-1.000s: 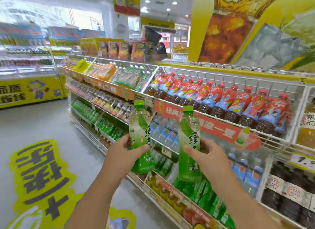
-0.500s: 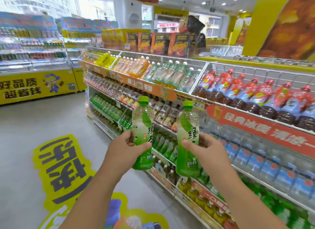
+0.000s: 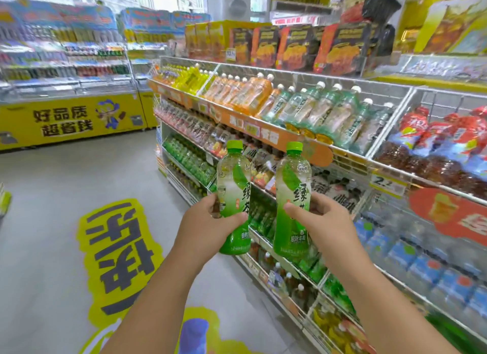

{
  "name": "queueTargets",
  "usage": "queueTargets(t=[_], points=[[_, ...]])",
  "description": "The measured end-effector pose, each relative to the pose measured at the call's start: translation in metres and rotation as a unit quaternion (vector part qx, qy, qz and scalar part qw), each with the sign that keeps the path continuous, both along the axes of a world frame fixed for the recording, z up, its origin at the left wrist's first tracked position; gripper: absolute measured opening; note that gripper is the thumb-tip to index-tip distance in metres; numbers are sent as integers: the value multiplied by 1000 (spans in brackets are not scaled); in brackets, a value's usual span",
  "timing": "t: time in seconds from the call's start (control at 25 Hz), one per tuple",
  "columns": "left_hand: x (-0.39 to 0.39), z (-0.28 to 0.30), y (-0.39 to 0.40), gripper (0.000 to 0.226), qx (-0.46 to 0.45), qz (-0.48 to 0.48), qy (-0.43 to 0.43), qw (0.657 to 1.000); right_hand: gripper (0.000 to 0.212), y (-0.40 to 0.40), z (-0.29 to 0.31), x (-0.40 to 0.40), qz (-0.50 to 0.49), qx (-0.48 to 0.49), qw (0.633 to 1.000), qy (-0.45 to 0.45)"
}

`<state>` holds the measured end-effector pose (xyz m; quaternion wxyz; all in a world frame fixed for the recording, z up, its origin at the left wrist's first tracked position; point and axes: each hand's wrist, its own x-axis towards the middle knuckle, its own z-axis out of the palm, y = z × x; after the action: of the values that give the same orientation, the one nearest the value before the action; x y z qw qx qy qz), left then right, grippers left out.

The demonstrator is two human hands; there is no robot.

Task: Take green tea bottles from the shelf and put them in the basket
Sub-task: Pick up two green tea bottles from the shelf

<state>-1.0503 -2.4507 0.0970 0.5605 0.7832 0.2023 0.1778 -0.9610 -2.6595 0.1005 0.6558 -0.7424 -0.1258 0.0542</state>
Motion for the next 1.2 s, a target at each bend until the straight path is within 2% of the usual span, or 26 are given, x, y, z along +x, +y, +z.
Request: queueTargets(t=[0.12, 0.24, 0.44, 0.48, 0.56, 0.72, 0.76, 0.84, 0.88, 1.08, 1.2], points=[[51, -1, 34, 25, -4, 16, 5, 1000, 18, 40, -5, 55, 16, -8, 1000, 7], [95, -1, 62, 28, -14, 22, 11, 1000, 20, 70, -7, 97, 10, -17, 1000, 16], [172, -12, 120, 26, -11, -31, 35, 999, 26, 123, -14, 155, -44, -30, 998, 18], [188, -15, 135, 28, -6, -46, 39, 998, 32, 137, -17, 167, -62, -34, 997, 16], [225, -21, 169, 37, -2, -74, 36, 997, 53, 167, -24, 189, -96, -42, 994, 14], [292, -17, 238, 83, 63, -146, 67, 985, 71, 227, -27, 224, -168, -40, 985, 21], [307, -13, 252, 81, 67, -165, 72, 981, 73, 240, -25, 230, -185, -38, 982, 26], [335, -5, 270, 58, 68, -199, 77, 975, 66, 259, -20, 239, -213, -26, 976, 36], [346, -2, 275, 54, 67, -215, 76, 971, 60, 266, -19, 242, -230, -16, 972, 41], [393, -14, 275, 78, 62, -296, 75, 950, 26, 268, -24, 246, -303, -3, 950, 71], [406, -35, 263, 75, 34, -319, 78, 944, 46, 258, -41, 253, -311, -6, 947, 79]])
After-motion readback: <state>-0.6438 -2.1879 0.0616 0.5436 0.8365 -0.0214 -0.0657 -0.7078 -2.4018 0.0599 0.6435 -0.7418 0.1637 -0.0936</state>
